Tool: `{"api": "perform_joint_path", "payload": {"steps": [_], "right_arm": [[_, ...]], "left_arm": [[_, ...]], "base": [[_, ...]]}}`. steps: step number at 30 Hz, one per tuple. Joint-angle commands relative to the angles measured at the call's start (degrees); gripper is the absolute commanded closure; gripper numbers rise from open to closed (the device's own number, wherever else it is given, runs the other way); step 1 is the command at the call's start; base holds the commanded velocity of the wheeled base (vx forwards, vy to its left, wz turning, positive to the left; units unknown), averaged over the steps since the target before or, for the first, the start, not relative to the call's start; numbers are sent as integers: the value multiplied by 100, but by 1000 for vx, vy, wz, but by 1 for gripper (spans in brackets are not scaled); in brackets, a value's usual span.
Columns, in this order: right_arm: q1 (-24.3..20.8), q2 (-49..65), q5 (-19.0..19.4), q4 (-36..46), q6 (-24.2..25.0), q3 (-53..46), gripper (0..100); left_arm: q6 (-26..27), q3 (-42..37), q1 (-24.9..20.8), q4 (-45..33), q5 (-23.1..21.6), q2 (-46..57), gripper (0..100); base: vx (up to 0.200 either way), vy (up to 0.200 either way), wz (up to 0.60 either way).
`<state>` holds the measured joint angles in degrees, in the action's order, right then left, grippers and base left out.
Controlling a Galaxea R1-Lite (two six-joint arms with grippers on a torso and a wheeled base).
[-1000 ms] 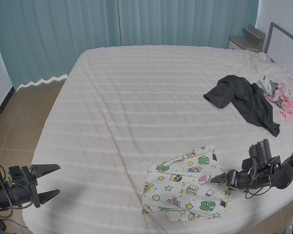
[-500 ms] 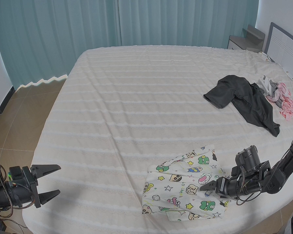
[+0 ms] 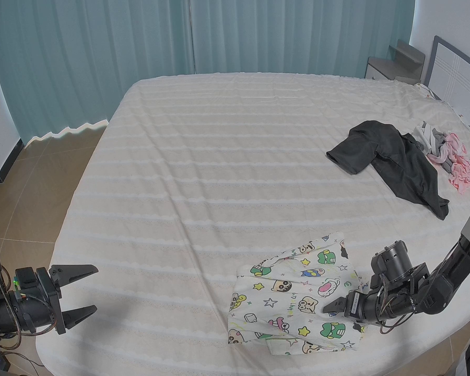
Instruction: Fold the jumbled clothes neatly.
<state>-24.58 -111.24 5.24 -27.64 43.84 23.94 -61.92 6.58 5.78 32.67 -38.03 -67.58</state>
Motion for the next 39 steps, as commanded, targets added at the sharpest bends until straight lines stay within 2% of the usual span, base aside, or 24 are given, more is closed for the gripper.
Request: {"api": "perform_joint_path", "payload": {"steps": [1, 3, 7, 8, 11, 19, 30, 39], "right_arm": [[-3, -29, 21, -23, 28, 181, 0], [-38, -56, 30, -23, 55, 313, 0], [-390, -311, -23, 4, 406, 506, 0], [-390, -311, -23, 4, 406, 506, 100], [-372, -319, -58, 21, 450, 568, 100], [102, 111, -67, -102, 477, 348, 100], [533, 296, -340, -1631, 661, -302, 100], [814, 243, -419, -2000, 608, -452, 100]], "left_arm": [[4, 1, 2, 2, -2, -9, 0], [-5, 1, 2, 2, -2, -18, 0], [4, 1, 2, 2, -2, -35, 0], [4, 1, 2, 2, -2, -35, 0], [4, 1, 2, 2, 7, -35, 0], [4, 1, 11, 2, 7, -35, 0], [4, 1, 11, 2, 7, -27, 0], [4, 1, 11, 2, 7, -27, 0]], "base": [[0, 0, 0], [0, 0, 0], [0, 0, 0], [0, 0, 0], [0, 0, 0], [0, 0, 0], [0, 0, 0], [0, 0, 0]]}}
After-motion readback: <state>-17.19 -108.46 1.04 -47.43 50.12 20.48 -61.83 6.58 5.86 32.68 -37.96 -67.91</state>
